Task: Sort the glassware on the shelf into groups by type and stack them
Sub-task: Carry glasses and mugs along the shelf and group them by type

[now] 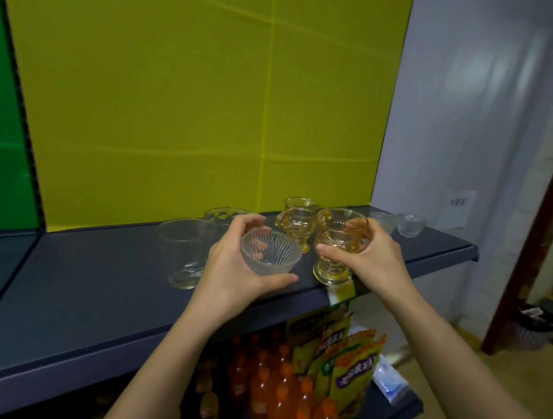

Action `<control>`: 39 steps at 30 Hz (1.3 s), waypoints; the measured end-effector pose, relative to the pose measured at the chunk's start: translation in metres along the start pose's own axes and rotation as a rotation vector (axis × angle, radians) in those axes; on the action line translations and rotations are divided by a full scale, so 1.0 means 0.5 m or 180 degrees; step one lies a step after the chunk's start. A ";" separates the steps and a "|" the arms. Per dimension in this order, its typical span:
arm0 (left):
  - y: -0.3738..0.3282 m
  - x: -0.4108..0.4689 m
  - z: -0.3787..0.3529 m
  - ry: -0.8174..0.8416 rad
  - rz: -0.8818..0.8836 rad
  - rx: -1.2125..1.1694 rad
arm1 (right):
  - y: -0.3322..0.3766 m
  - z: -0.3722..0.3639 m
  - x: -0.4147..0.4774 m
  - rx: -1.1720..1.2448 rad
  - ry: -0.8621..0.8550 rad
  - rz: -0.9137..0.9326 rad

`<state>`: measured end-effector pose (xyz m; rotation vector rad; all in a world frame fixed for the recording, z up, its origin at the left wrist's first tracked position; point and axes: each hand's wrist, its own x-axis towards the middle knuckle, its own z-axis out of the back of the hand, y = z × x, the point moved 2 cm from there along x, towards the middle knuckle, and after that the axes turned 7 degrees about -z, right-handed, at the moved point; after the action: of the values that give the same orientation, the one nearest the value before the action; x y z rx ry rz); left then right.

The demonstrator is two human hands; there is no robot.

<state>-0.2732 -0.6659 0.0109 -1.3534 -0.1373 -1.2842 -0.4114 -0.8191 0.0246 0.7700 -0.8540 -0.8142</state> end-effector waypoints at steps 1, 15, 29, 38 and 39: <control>0.004 0.017 -0.020 -0.0013 -0.0001 0.0003 | -0.011 0.005 0.024 0.0000 -0.0005 -0.0006; 0.047 0.154 -0.196 -0.0289 0.0188 0.0194 | -0.116 -0.033 0.247 0.0247 0.0591 0.0181; 0.003 0.165 -0.333 -0.0523 0.0360 0.0729 | -0.176 0.067 0.328 0.0275 0.2155 0.0662; -0.022 0.210 -0.544 -0.0353 0.0512 0.1039 | -0.322 0.321 0.416 -0.0481 0.2344 0.1000; -0.017 0.218 -0.567 -0.0336 0.0550 0.1064 | -0.337 0.339 0.426 -0.0618 0.2312 0.1051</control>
<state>-0.4003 -0.9419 0.0049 -1.1185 -0.2890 -0.9951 -0.5192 -1.1203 0.0299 0.6588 -0.2301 -0.2723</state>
